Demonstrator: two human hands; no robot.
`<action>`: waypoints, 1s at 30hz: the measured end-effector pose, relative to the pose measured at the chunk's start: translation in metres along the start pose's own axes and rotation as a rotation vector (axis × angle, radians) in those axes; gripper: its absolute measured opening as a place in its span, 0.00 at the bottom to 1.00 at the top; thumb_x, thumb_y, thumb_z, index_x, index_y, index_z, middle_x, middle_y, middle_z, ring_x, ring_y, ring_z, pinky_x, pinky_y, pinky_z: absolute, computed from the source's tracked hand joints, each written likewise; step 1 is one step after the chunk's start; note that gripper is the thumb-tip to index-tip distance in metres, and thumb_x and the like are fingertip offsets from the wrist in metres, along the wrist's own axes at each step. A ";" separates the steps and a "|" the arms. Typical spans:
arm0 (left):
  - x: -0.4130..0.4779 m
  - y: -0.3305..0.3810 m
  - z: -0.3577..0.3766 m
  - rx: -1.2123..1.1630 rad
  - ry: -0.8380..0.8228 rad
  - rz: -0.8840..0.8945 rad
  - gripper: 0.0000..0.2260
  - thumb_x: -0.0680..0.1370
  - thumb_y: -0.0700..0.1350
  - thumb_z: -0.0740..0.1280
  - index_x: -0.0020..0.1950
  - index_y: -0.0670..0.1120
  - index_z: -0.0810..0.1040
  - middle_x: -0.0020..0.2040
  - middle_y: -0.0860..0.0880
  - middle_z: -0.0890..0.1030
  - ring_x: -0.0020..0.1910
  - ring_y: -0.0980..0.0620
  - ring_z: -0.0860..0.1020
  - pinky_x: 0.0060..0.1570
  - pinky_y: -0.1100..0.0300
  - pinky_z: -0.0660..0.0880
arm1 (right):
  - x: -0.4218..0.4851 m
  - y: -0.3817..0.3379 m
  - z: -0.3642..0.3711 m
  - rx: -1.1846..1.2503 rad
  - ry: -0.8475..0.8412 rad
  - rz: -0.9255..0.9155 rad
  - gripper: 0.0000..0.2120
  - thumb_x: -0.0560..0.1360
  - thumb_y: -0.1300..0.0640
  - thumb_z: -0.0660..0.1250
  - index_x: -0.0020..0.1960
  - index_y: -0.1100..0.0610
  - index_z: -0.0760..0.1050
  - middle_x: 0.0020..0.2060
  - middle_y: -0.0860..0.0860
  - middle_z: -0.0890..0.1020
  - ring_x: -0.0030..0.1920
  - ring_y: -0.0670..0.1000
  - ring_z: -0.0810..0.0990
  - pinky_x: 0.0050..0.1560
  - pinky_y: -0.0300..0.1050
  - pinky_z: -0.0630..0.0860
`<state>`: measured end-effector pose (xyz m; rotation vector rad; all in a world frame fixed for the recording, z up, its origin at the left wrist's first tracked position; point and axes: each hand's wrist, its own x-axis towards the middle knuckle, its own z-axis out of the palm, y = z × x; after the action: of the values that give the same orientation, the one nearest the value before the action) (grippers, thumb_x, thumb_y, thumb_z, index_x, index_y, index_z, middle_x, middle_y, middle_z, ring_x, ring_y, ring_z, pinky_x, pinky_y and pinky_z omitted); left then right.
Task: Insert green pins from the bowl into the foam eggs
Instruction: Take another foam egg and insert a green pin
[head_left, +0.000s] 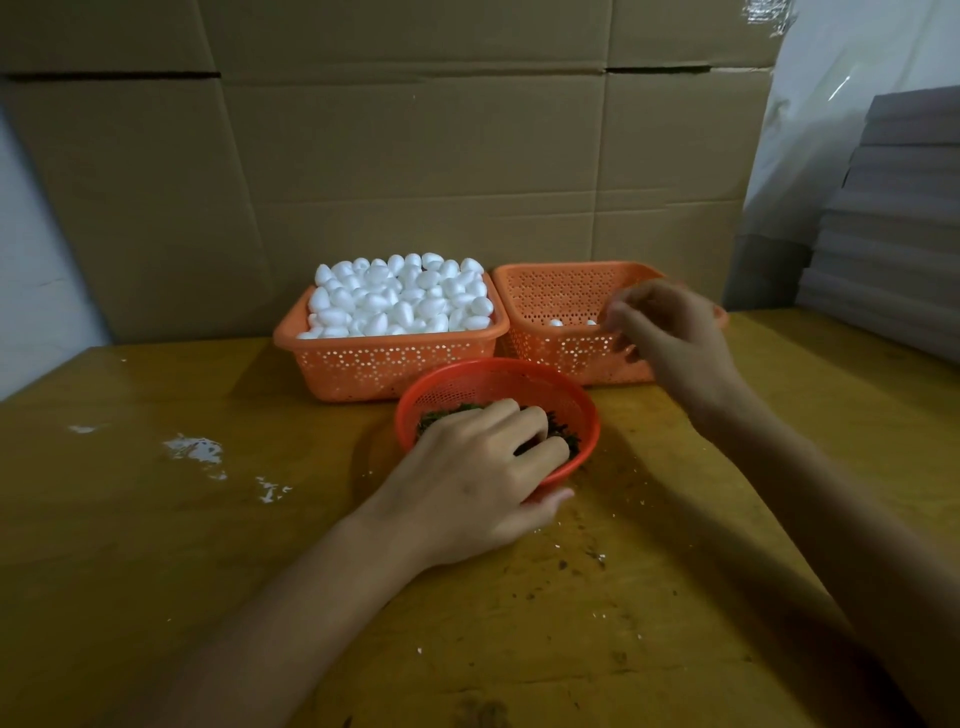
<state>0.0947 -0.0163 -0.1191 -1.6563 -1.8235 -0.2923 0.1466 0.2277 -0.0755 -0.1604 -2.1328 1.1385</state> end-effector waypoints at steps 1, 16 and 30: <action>0.000 0.000 0.000 -0.006 0.004 -0.004 0.13 0.81 0.53 0.68 0.54 0.44 0.82 0.50 0.46 0.81 0.44 0.47 0.77 0.36 0.51 0.78 | -0.006 -0.009 0.010 -0.069 -0.101 -0.090 0.06 0.83 0.56 0.65 0.58 0.55 0.80 0.48 0.49 0.85 0.48 0.51 0.84 0.48 0.45 0.81; 0.002 0.004 -0.004 -0.134 0.081 -0.080 0.11 0.79 0.49 0.68 0.45 0.42 0.75 0.41 0.48 0.73 0.41 0.50 0.68 0.38 0.57 0.69 | -0.041 -0.039 0.048 -0.561 -0.712 -0.176 0.06 0.80 0.61 0.63 0.54 0.55 0.78 0.51 0.46 0.84 0.53 0.52 0.80 0.56 0.54 0.74; 0.010 -0.004 -0.007 -0.447 0.195 -0.395 0.09 0.79 0.44 0.57 0.39 0.45 0.68 0.40 0.50 0.70 0.42 0.48 0.69 0.43 0.51 0.67 | -0.039 -0.041 0.055 -0.688 -0.759 -0.206 0.27 0.80 0.36 0.51 0.64 0.51 0.78 0.60 0.44 0.80 0.59 0.47 0.77 0.57 0.50 0.72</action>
<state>0.0935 -0.0129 -0.1070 -1.4598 -2.0201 -1.0608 0.1495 0.1492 -0.0846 0.2202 -3.0607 0.3035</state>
